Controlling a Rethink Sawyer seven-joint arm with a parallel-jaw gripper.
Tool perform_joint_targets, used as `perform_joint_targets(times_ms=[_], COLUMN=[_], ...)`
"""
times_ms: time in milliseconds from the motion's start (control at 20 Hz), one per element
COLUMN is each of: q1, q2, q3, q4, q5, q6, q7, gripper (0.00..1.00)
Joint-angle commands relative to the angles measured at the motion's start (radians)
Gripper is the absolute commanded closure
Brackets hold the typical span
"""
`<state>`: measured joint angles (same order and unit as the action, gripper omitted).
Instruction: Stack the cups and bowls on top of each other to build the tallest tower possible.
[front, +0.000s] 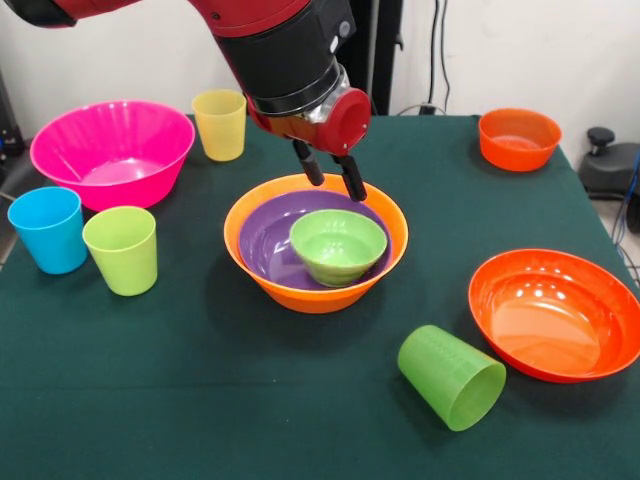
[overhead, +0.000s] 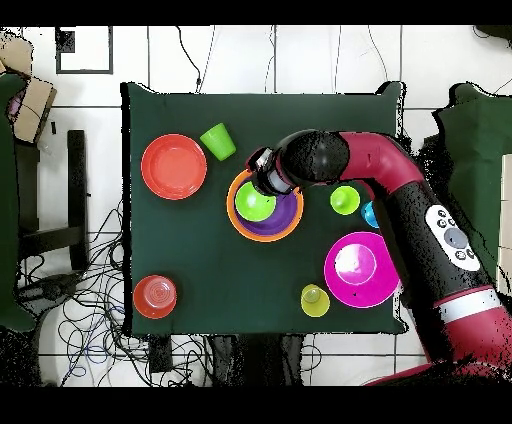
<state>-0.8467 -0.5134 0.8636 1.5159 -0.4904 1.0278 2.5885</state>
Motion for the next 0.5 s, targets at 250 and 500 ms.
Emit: perform_joint_targets(times_ms=[250,500], q1=[0.013,0.012], q2=[0.006,-0.101], q3=[-0.015,0.018], q4=[-0.021,0.068], q5=[-0.023,0.015], q6=[0.053,0.087], q7=[-0.282,-0.247], gripper=[0.00,0.00])
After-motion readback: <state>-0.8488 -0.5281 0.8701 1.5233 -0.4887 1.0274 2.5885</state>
